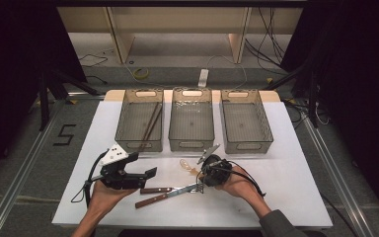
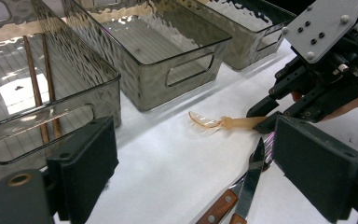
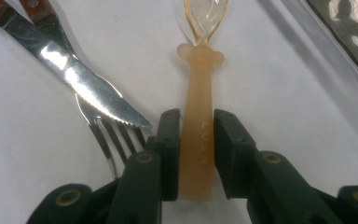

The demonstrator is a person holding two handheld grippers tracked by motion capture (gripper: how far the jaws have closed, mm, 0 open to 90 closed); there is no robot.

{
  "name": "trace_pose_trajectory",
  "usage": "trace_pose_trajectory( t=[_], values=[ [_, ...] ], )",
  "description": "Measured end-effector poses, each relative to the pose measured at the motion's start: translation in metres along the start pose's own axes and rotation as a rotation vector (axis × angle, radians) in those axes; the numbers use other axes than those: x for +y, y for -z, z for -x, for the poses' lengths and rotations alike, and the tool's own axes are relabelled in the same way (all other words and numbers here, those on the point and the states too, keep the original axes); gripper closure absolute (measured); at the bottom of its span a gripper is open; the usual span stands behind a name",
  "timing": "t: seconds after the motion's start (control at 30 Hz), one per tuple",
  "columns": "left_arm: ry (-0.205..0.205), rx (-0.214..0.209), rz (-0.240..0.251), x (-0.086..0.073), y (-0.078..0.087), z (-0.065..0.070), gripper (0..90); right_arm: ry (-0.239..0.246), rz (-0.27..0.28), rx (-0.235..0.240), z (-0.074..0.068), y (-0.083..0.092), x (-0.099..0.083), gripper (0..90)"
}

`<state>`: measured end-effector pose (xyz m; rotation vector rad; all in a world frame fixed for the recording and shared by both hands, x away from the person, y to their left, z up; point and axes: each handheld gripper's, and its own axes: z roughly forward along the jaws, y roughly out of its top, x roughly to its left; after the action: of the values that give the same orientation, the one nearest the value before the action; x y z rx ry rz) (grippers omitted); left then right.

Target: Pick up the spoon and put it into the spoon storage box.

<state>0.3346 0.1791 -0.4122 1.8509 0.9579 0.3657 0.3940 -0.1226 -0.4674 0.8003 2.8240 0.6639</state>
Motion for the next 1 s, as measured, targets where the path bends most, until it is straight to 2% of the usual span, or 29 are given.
trace_pose_trajectory(
  t=[0.1, 0.17, 0.2, 0.23, 0.33, 0.8, 1.0],
  values=[
    [-0.003, 0.007, -0.005, -0.001, -0.001, 0.0, 13.6, -0.005, 0.001, -0.002, -0.001, 0.0, 0.0, 73.8],
    [-0.003, 0.01, -0.004, -0.001, -0.001, -0.001, 13.6, 0.019, 0.006, -0.011, -0.001, 0.0, 0.0, 74.4],
    [-0.002, 0.011, -0.005, -0.001, -0.001, -0.001, 13.6, 0.011, 0.009, -0.015, -0.002, 0.0, 0.0, 74.6],
    [-0.005, 0.011, -0.005, -0.001, -0.001, -0.001, 13.6, 0.031, 0.005, -0.021, -0.001, 0.0, 0.0, 74.7],
    [-0.006, 0.014, -0.004, -0.001, -0.001, -0.001, 13.7, 0.03, 0.017, -0.043, 0.0, 0.004, 0.0, 75.0],
    [-0.002, 0.015, -0.006, -0.001, -0.001, -0.002, 13.7, 0.054, 0.073, -0.049, 0.005, 0.023, -0.001, 75.2],
    [-0.001, 0.012, -0.005, -0.002, -0.002, -0.003, 13.7, 0.047, 0.111, -0.053, 0.007, 0.032, 0.001, 75.2]
  ],
)
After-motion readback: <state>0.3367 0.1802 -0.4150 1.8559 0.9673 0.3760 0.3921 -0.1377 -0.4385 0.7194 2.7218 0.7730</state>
